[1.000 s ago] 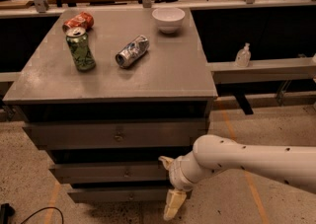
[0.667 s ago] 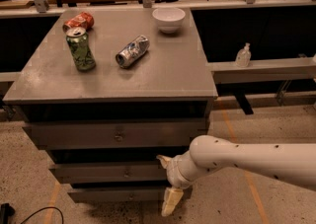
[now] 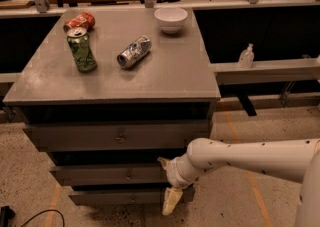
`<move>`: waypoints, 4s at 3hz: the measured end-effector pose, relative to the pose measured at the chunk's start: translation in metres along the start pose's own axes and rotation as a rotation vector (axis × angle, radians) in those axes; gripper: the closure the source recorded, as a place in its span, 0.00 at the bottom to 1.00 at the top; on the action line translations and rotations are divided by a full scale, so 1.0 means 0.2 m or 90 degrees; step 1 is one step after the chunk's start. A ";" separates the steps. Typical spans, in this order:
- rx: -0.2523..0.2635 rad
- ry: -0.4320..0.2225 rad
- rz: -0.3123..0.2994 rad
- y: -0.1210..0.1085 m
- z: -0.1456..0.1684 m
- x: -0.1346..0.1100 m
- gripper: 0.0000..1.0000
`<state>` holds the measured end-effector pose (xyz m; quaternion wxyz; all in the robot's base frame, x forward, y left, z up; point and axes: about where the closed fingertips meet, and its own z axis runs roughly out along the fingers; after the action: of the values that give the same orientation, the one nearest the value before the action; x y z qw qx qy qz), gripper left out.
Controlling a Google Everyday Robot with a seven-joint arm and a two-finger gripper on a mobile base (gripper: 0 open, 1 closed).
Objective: Open middle drawer
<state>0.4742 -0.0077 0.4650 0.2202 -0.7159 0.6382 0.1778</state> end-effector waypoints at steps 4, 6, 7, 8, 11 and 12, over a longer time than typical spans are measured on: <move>-0.013 0.012 -0.012 -0.09 0.13 0.08 0.43; -0.020 0.016 -0.008 -0.08 0.13 0.08 0.89; -0.042 0.018 -0.004 -0.06 0.09 0.06 1.00; -0.079 0.009 0.002 -0.03 0.02 0.02 1.00; -0.054 0.018 0.067 -0.01 -0.09 0.05 0.36; -0.035 0.021 0.086 -0.01 -0.10 0.06 0.13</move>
Offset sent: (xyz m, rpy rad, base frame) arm 0.0264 -0.0012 -0.0254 -0.0340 -0.0197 0.0098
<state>0.4778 -0.0278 0.4754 0.1771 -0.6801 0.6833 0.1978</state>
